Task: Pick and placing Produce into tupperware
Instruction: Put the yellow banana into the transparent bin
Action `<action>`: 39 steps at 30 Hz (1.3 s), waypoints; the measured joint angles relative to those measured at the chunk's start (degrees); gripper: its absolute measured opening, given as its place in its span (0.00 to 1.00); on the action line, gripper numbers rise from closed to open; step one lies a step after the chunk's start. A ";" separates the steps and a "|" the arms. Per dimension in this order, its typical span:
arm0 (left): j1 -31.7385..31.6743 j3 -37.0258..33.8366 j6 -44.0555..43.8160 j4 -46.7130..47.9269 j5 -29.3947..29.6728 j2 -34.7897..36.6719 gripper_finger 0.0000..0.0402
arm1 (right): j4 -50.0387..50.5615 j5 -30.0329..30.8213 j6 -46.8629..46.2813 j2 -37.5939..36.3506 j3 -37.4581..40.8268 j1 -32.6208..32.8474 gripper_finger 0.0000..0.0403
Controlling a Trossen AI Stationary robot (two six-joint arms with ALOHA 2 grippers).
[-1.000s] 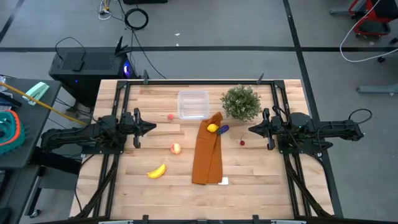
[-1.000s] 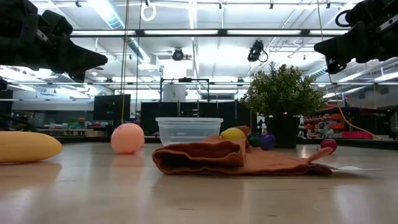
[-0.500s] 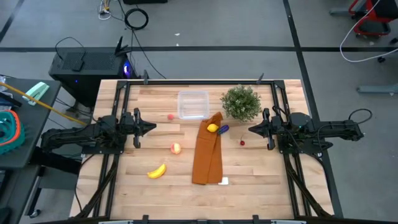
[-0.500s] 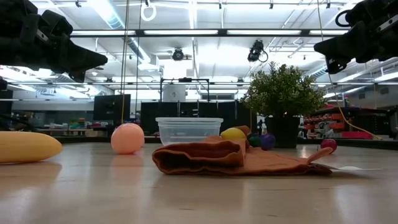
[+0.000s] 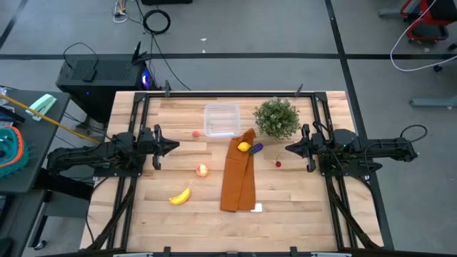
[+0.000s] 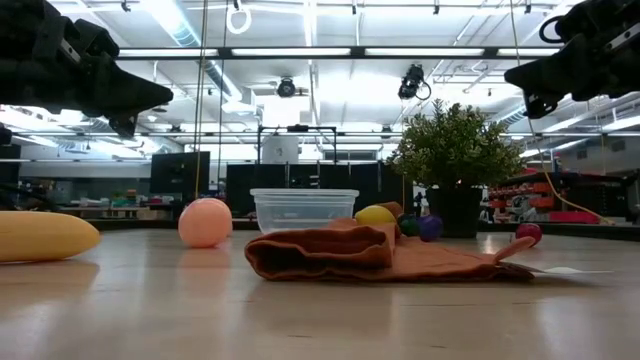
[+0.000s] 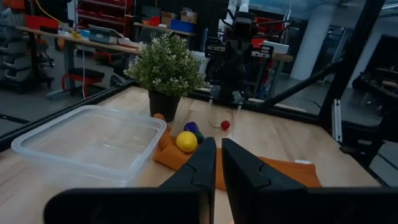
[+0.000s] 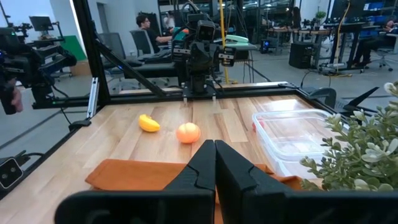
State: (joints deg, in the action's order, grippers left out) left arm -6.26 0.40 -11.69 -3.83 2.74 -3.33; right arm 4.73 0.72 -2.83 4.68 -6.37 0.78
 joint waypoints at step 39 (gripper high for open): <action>0.00 0.00 -14.66 -34.47 25.32 0.00 0.06 | -34.81 23.56 -32.30 5.80 -0.02 0.00 0.02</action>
State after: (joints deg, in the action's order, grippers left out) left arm -6.26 0.40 -26.35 -38.30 28.06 -3.33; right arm -30.08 24.28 -35.13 10.48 -6.39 0.78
